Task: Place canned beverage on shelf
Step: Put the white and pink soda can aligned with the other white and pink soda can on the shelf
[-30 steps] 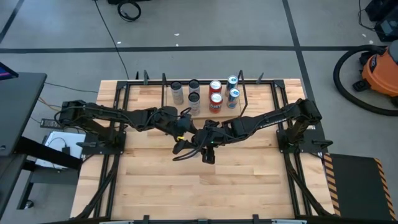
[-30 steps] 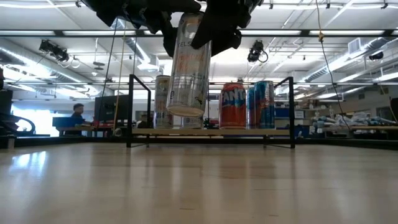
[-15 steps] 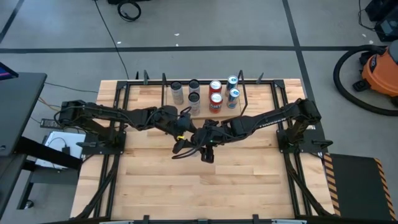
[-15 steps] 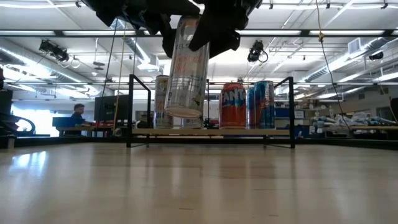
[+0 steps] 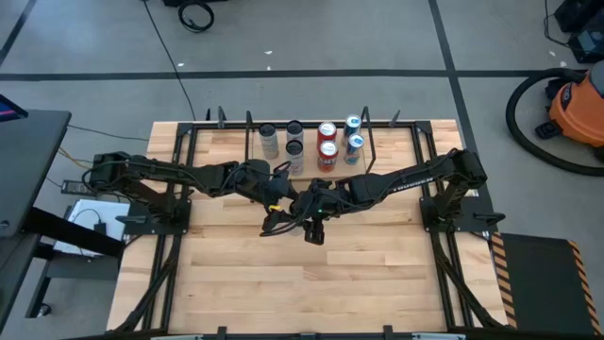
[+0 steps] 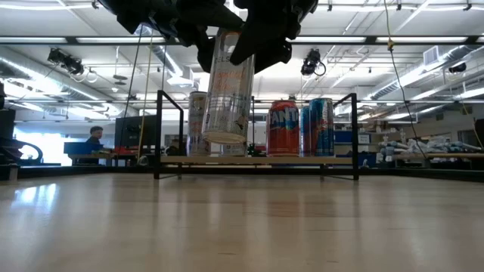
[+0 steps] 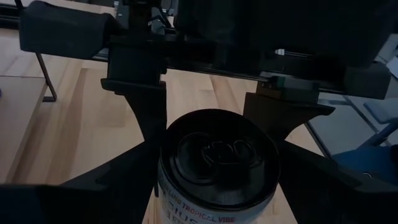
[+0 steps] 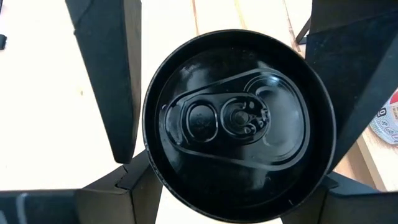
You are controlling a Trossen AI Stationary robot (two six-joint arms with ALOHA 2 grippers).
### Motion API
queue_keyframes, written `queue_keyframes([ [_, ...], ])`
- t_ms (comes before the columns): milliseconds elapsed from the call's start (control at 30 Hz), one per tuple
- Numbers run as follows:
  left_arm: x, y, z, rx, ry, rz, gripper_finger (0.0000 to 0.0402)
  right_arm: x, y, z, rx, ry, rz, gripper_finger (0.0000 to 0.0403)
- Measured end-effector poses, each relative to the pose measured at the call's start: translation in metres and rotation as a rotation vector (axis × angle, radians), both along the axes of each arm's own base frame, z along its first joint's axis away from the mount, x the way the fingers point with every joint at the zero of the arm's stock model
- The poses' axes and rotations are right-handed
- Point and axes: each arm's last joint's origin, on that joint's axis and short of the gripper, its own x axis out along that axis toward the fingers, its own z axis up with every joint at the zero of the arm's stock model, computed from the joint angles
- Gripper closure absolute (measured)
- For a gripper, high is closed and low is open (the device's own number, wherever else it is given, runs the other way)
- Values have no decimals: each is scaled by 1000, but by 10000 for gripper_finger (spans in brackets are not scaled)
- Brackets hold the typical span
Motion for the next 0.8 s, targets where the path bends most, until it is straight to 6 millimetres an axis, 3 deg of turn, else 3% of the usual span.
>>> queue_keyframes([
  [800,-1,0,-2,34,14,-2,85,1,-3,0,-1,-2,5,156],
])
